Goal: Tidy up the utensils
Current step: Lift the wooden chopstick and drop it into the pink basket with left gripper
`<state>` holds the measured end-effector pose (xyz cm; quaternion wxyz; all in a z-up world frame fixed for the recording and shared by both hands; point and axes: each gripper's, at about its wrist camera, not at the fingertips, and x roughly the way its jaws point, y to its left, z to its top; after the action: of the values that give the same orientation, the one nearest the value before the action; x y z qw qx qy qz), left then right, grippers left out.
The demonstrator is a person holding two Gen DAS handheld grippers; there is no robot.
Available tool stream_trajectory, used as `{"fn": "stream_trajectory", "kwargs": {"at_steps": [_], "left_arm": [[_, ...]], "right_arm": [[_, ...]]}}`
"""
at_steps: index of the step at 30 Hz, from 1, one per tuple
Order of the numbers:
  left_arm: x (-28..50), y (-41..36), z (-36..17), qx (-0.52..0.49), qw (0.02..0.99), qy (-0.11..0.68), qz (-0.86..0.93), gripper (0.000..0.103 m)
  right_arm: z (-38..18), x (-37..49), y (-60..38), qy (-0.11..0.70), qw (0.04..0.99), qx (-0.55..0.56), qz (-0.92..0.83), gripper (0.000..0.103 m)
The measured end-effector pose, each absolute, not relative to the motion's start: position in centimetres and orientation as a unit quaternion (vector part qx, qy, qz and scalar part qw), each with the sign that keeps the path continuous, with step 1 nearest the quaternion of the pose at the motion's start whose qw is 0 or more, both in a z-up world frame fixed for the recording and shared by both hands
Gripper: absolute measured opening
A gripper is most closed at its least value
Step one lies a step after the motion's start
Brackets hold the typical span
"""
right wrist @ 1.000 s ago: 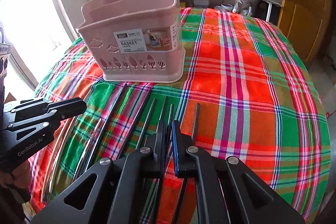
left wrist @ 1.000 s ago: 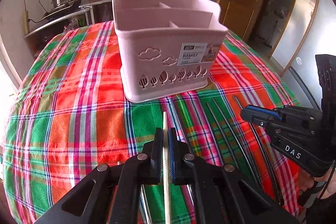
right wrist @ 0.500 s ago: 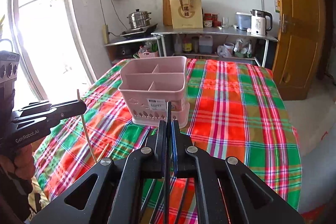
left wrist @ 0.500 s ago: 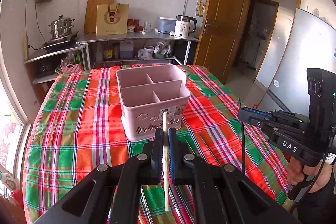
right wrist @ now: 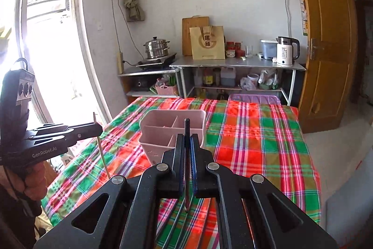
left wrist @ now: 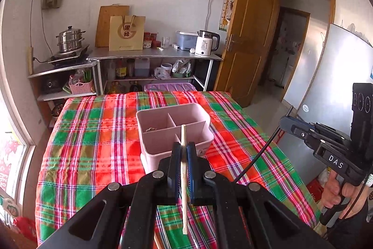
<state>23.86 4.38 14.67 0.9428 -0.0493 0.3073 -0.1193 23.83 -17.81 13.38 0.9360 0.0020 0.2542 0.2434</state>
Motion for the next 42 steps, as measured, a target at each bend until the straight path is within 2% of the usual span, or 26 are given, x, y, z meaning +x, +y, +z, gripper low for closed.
{"fn": "stream_trajectory", "kwargs": {"at_steps": [9, 15, 22, 32, 36, 38, 41, 42], "left_arm": [[27.9, 5.6, 21.3, -0.065, 0.954, 0.265, -0.122, 0.005], [31.5, 7.0, 22.7, -0.073, 0.960, 0.249, -0.101, 0.005], [34.8, 8.5, 19.0, -0.087, 0.960, 0.251, -0.088, 0.005], [36.1, 8.4, 10.4, -0.092, 0.948, 0.294, -0.082, 0.005], [35.9, 9.1, 9.9, -0.095, 0.947, 0.296, -0.076, 0.006], [35.6, 9.5, 10.3, -0.096, 0.948, 0.293, -0.071, 0.011], [34.7, 10.0, 10.9, -0.097, 0.950, 0.290, -0.066, 0.028], [34.1, 10.0, 11.3, -0.098, 0.951, 0.286, -0.063, 0.031]], "right_arm": [[17.5, 26.8, -15.8, 0.225, 0.938, 0.017, 0.264, 0.004], [19.5, 28.7, -14.4, 0.201, 0.942, 0.034, 0.268, 0.004], [18.6, 31.2, -12.6, 0.208, 0.937, 0.048, 0.277, 0.004], [12.5, 33.7, -10.7, 0.284, 0.917, 0.037, 0.278, 0.005], [11.1, 33.8, -10.8, 0.303, 0.910, 0.030, 0.281, 0.005], [11.0, 33.5, -11.1, 0.306, 0.910, 0.025, 0.278, 0.006], [11.4, 32.6, -11.6, 0.301, 0.912, 0.026, 0.278, 0.013], [11.5, 32.2, -11.9, 0.298, 0.913, 0.026, 0.277, 0.016]]}}
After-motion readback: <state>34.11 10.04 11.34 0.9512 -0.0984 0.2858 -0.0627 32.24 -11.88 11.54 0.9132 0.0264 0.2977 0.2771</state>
